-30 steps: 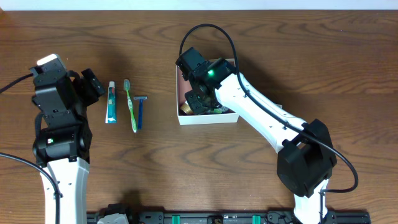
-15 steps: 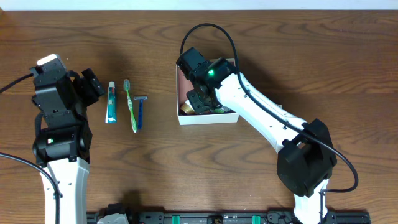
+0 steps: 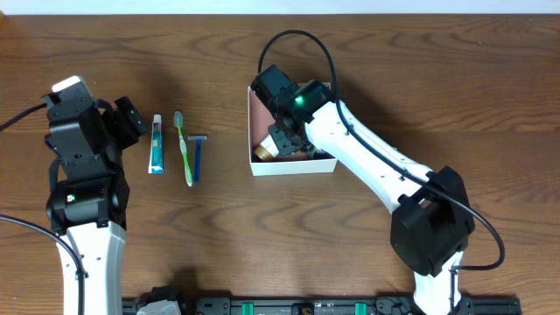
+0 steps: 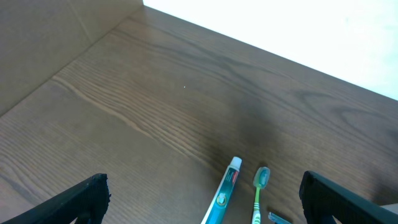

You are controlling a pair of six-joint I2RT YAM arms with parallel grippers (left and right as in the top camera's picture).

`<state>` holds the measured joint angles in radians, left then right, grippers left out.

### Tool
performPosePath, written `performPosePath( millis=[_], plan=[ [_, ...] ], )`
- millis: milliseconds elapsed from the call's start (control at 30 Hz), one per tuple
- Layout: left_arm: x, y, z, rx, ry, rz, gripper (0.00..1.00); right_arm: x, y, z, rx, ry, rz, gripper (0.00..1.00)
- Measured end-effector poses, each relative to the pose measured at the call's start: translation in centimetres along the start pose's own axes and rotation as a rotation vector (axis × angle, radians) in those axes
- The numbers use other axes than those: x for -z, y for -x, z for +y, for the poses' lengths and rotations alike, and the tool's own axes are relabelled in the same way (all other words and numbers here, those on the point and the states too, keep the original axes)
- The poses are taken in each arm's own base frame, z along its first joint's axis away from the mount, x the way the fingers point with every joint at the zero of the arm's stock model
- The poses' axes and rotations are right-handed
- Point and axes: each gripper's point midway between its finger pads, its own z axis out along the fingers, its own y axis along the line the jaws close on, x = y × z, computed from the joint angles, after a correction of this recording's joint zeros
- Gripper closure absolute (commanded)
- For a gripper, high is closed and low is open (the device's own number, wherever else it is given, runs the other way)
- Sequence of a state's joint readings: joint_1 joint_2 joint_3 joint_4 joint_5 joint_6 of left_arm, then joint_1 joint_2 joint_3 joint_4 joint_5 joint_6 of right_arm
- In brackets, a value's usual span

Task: Pack container
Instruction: 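Adjust the bottle in the box's front corner and release it, then move the right gripper to the green soap bar and grasp it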

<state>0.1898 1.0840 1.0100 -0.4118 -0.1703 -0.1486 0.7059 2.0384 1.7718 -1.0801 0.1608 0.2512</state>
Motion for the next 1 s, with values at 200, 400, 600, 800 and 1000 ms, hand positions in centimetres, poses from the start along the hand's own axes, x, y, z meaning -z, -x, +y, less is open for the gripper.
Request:
performPosePath(
  millis=[200,400,600,800,1000],
  plan=[
    [0.0,0.0,0.0,0.0,0.0,0.0,0.02,0.0,1.0,0.5,-0.006,0.02,-0.039,0.55],
    [0.0,0.0,0.0,0.0,0.0,0.0,0.02,0.8,2.4,0.8,-0.015,0.041,-0.102,0.44],
    [0.0,0.0,0.0,0.0,0.0,0.0,0.02,7.6,4.1,-0.3,-0.05,0.077,-0.247,0.31],
    [0.0,0.0,0.0,0.0,0.0,0.0,0.02,16.5,2.5,-7.2,-0.223,0.07,-0.355,0.23],
    [0.0,0.0,0.0,0.0,0.0,0.0,0.02,15.7,-2.6,-15.7,-0.491,-0.028,-0.184,0.17]
  ],
)
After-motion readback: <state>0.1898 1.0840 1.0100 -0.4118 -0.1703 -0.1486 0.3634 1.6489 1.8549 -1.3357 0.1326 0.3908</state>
